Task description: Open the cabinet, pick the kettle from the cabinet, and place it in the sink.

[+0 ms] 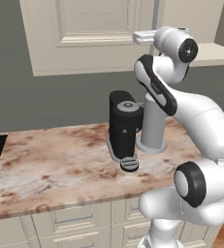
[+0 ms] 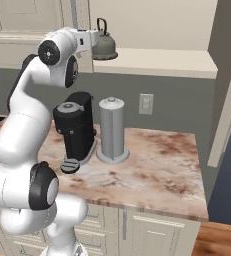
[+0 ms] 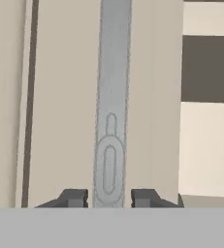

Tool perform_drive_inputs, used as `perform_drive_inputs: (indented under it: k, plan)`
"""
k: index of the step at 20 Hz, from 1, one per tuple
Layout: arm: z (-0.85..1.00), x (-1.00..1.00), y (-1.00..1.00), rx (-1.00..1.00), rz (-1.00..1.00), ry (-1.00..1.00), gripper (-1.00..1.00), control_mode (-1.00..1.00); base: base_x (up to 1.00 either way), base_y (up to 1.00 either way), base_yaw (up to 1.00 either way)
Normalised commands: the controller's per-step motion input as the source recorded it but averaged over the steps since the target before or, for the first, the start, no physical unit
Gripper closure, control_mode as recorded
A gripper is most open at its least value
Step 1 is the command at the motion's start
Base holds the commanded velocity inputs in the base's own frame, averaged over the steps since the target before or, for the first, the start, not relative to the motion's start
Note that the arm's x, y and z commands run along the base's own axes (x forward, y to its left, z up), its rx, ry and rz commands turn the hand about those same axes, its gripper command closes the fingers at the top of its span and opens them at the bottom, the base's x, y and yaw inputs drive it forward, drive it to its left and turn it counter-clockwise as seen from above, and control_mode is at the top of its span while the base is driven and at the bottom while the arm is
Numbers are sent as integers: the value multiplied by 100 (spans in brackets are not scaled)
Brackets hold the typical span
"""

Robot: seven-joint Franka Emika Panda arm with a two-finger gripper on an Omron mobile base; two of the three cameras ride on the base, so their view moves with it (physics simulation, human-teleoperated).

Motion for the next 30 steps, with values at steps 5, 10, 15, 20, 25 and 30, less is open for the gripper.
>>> perform_drive_inputs:
  k: [5, 10, 15, 20, 25, 30]
  plan:
    - [-54, 41, 13, 0, 0, 24, 100, -100, 0, 0, 0]
    - [-72, 27, 27, 0, 0, 25, 100, -100, 0, 0, 0]
    - [-87, 8, 42, 0, 0, 22, 100, -100, 0, 0, 0]
    - [-86, -1, 49, 2, 0, 15, 100, -100, 0, 0, 0]
    - [-74, -8, 63, 2, 0, 7, 100, -100, 0, 0, 0]
    - [-55, -15, 92, 0, 0, 0, 100, -100, 0, 0, 0]
